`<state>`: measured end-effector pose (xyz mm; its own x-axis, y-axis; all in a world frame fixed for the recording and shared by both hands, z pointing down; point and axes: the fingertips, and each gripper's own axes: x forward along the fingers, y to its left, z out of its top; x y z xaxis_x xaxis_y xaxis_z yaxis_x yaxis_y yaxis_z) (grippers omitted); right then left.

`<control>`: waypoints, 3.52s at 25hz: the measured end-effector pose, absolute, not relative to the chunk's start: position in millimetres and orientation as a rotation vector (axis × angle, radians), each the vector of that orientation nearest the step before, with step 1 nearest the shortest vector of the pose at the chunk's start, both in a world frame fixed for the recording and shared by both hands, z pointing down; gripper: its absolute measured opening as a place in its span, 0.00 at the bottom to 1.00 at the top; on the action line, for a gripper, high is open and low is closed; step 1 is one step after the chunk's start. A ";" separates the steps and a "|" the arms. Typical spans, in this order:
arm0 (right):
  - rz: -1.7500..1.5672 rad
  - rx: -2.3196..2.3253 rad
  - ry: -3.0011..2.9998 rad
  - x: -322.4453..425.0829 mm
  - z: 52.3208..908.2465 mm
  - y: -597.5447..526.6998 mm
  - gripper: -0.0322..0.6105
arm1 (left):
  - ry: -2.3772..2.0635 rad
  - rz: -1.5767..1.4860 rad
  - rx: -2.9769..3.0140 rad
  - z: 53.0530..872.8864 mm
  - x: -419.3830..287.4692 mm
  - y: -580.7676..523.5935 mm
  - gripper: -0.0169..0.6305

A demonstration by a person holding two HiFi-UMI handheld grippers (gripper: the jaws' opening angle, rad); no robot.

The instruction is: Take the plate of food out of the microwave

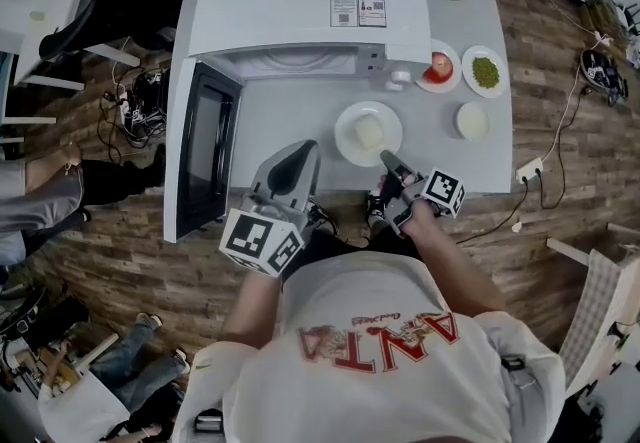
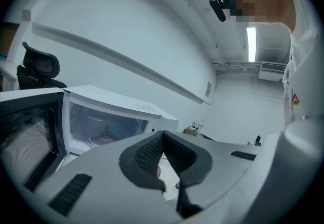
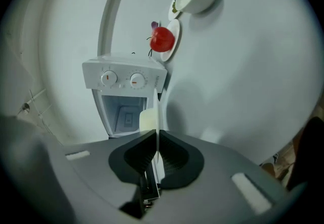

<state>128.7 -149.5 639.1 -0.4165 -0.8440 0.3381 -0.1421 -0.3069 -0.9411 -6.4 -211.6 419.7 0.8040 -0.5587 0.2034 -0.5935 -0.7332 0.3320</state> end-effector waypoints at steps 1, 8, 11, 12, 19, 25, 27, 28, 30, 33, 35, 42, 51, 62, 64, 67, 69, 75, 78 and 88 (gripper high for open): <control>-1.781 -1.265 1.414 132.5 643.8 -146.7 0.08 | -0.861 0.130 2.611 420.6 -2.5 -210.0 0.04; -1.798 -1.273 1.385 147.4 668.5 -136.4 0.08 | -0.841 0.160 2.613 426.7 8.8 -199.4 0.04; -1.805 -1.280 1.369 150.0 673.2 -135.4 0.08 | -0.844 0.165 2.615 426.7 9.6 -196.6 0.04; -1.805 -1.281 1.367 150.6 674.0 -135.2 0.08 | -0.846 0.167 2.615 426.4 9.5 -195.5 0.04; -1.845 -1.328 1.355 154.6 679.2 -138.5 0.08 | -0.863 0.166 2.604 426.1 6.3 -192.2 0.04; -1.832 -1.391 1.577 152.9 669.6 -145.8 0.19 | -0.875 0.163 2.596 425.2 3.6 -192.2 0.04; -1.861 -1.445 1.697 149.8 670.9 -145.4 0.26 | -0.880 0.160 2.593 424.8 2.7 -192.9 0.04; -1.875 -1.469 1.764 147.6 671.4 -145.0 0.29 | -0.883 0.159 2.592 424.5 2.3 -193.1 0.04; -1.900 -1.504 1.908 143.2 672.7 -143.5 0.33 | -0.888 0.160 2.589 424.4 1.6 -193.5 0.04; -1.926 -1.526 2.147 137.6 676.5 -139.0 0.38 | -0.893 0.163 2.586 425.0 1.2 -194.1 0.04; -1.937 -1.536 2.318 135.0 680.0 -134.5 0.40 | -0.895 0.163 2.583 425.0 1.2 -194.8 0.04; -1.885 -1.603 2.869 129.5 689.2 -120.5 0.40 | -0.921 0.137 2.588 419.6 -1.9 -197.9 0.04; -1.903 -1.645 3.005 132.9 695.3 -118.2 0.39 | -0.971 0.058 2.603 399.5 -17.3 -199.8 0.04; -1.398 -1.726 2.975 122.5 593.9 -177.2 0.05 | -1.114 -0.013 2.607 366.5 -55.0 -207.9 0.04; -1.271 -1.674 2.962 110.9 559.6 -193.1 0.05 | -1.141 -0.028 2.605 358.9 -63.6 -210.2 0.04; -1.095 -1.603 2.954 93.6 508.9 -209.8 0.05 | -1.168 -0.042 2.605 349.7 -73.3 -211.0 0.04; -0.984 -1.549 2.944 82.7 475.3 -217.9 0.05 | -1.178 -0.049 2.611 343.9 -77.2 -211.5 0.04; -0.670 -1.436 2.860 63.2 373.1 -228.3 0.05 | -1.188 -0.079 2.652 321.7 -84.2 -209.3 0.04; -0.554 -1.418 2.800 63.1 331.1 -226.1 0.05 | -1.183 -0.094 2.665 311.6 -87.6 -206.9 0.04; -0.344 -1.443 2.712 67.7 279.7 -216.4 0.05 | -1.162 -0.115 2.721 285.9 -93.3 -206.6 0.04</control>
